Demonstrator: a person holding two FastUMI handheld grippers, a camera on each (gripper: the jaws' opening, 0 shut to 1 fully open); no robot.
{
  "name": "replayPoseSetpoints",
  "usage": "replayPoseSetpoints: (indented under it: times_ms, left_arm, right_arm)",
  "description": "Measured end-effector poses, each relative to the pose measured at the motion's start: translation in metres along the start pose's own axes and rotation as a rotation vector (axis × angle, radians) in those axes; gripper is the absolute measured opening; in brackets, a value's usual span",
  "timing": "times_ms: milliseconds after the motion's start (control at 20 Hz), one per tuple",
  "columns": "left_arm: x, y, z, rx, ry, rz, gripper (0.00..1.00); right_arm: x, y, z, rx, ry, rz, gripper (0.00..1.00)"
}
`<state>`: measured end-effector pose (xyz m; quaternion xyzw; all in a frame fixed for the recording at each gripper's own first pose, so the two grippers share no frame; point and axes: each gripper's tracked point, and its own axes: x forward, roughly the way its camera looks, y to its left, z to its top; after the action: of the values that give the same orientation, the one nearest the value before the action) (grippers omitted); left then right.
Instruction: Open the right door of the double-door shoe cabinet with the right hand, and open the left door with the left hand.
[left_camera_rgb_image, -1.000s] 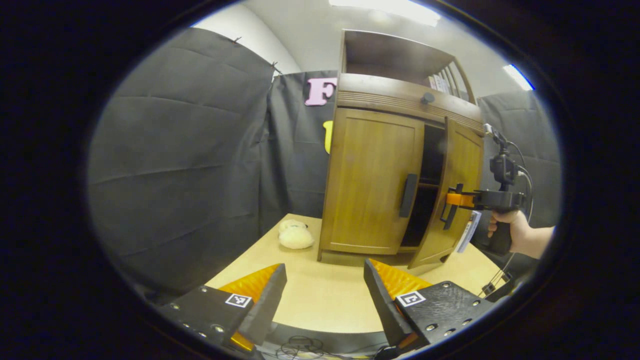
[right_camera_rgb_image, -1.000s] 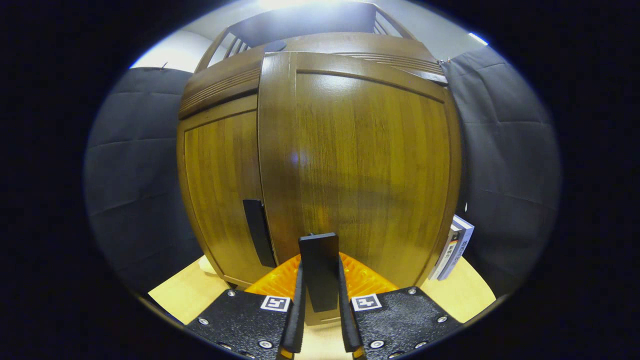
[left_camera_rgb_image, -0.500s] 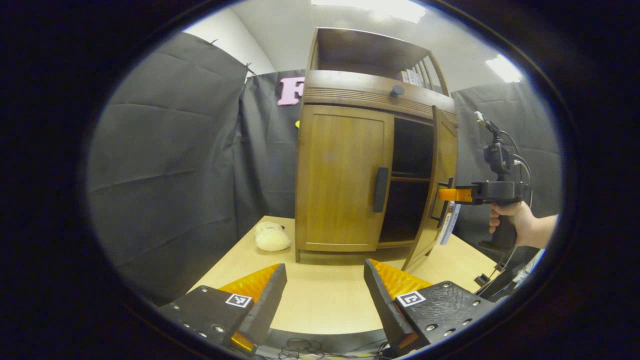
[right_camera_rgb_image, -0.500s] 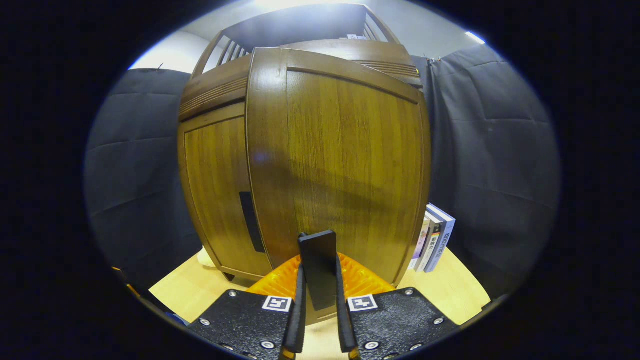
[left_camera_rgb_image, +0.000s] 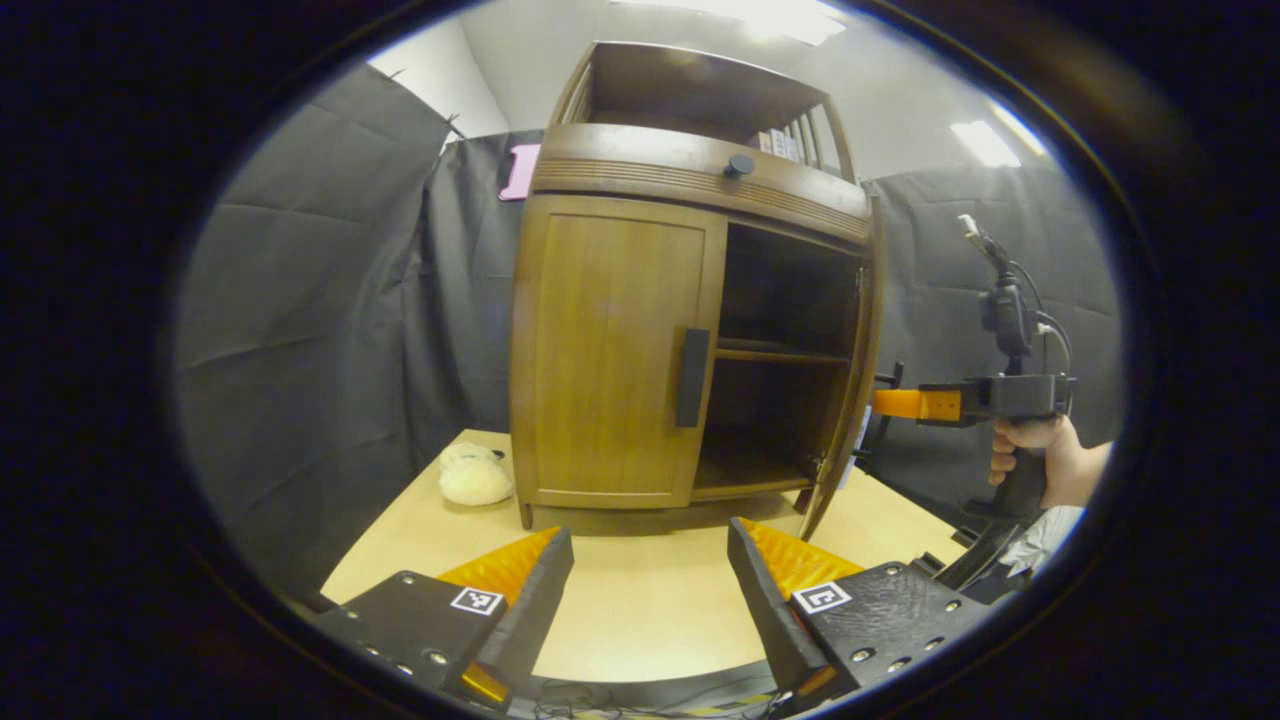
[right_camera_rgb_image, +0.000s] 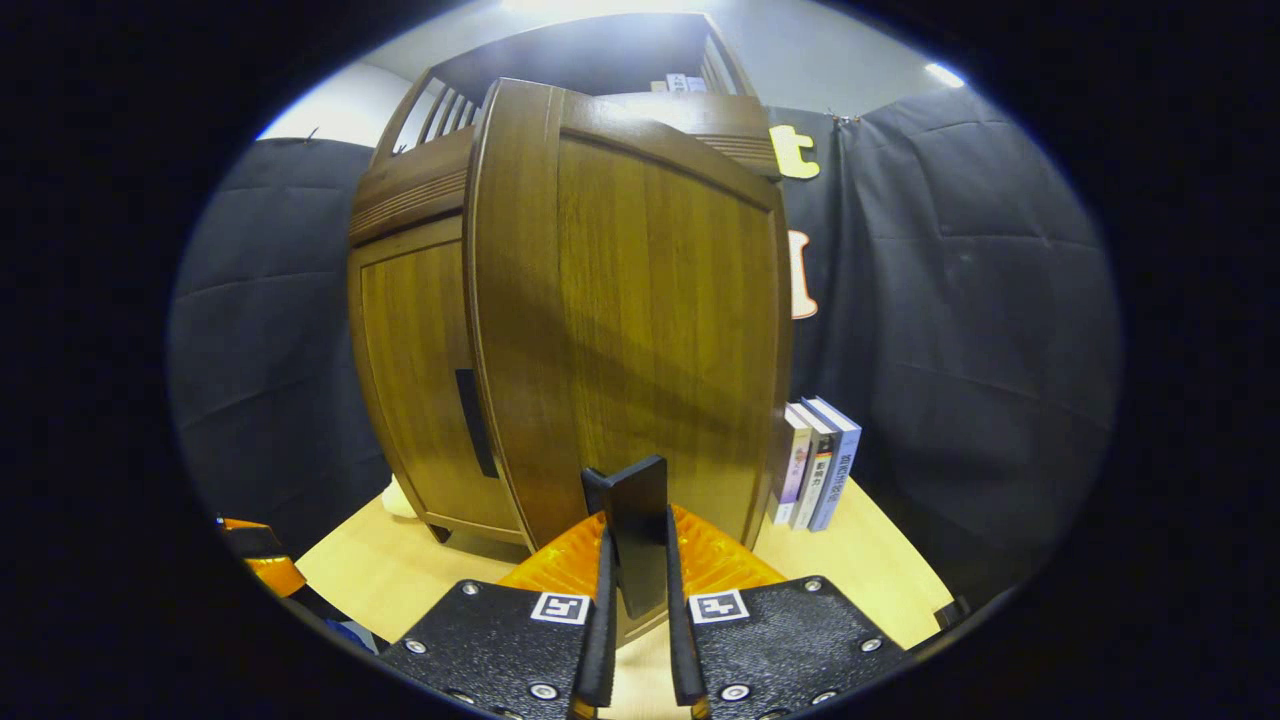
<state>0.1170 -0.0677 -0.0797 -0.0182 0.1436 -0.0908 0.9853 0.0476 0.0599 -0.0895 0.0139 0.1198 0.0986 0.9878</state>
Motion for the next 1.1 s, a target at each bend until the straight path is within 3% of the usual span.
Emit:
replayPoseSetpoints:
  times_ms: [200,450,600,700,750,800,850,1100]
  left_arm:
    - [0.032,-0.012,0.025,0.034,-0.022,-0.009,0.89]
    - [0.054,-0.071,0.039,0.029,-0.007,0.037,0.89]
    - [0.057,-0.119,0.04,0.001,0.004,0.039,0.82]
    - [0.057,-0.142,0.042,-0.003,-0.003,0.053,0.95]
    - [0.056,-0.152,0.043,-0.005,-0.007,0.068,0.83]
    - [0.053,-0.159,0.043,-0.01,-0.013,0.086,0.94]
    - [0.051,-0.165,0.044,-0.015,-0.02,0.107,0.83]
    - [0.03,-0.178,0.019,-0.065,-0.018,0.229,0.94]
  right_arm:
    - [-0.021,-0.032,-0.002,-0.02,0.007,-0.02,0.19]
    - [-0.037,-0.08,-0.007,-0.024,0.001,0.014,0.12]
    - [-0.042,-0.099,-0.007,-0.033,0.005,0.085,0.11]
    - [-0.043,-0.11,-0.007,-0.058,0.0,0.133,0.11]
    - [-0.044,-0.114,-0.007,-0.059,-0.001,0.155,0.1]
    - [-0.044,-0.118,-0.007,-0.056,-0.001,0.175,0.11]
    - [-0.044,-0.123,-0.008,-0.054,0.0,0.195,0.11]
    - [-0.043,-0.144,-0.005,-0.087,-0.017,0.282,0.11]
